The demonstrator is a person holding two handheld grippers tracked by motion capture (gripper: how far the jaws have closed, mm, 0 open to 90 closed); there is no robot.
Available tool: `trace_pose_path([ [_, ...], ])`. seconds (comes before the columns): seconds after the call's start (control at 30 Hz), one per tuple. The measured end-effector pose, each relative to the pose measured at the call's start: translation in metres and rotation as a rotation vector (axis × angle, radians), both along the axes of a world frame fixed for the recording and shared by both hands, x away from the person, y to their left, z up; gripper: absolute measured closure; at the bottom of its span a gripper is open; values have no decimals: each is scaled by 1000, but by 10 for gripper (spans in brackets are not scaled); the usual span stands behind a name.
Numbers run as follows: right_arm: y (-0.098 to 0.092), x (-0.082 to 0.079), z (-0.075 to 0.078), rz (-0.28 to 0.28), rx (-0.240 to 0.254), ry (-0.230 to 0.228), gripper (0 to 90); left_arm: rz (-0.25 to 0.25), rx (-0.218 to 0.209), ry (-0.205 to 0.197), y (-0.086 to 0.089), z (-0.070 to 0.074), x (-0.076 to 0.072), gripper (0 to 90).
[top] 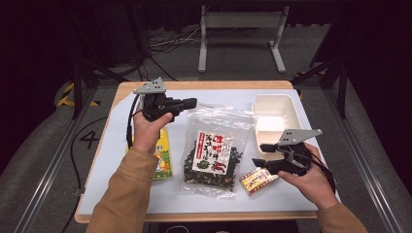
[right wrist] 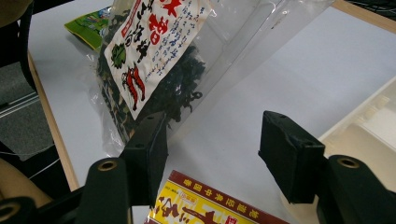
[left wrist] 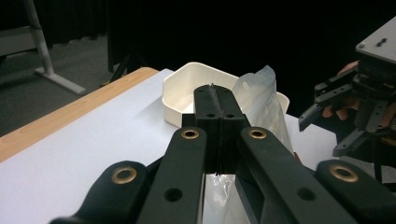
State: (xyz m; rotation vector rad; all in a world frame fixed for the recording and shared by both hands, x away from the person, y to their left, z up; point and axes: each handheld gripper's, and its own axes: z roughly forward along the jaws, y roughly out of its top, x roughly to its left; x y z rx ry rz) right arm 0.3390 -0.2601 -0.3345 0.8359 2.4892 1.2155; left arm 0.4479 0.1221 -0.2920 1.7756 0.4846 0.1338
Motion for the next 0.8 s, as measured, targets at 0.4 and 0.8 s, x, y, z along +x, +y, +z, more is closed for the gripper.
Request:
trace_pose_path([
  [0.4, 14, 14, 1, 12, 41, 10, 398, -8, 1, -8, 1, 4, -6, 900],
  [0.8, 26, 29, -4, 9, 99, 37, 376, -6, 6, -13, 2, 4, -7, 900],
])
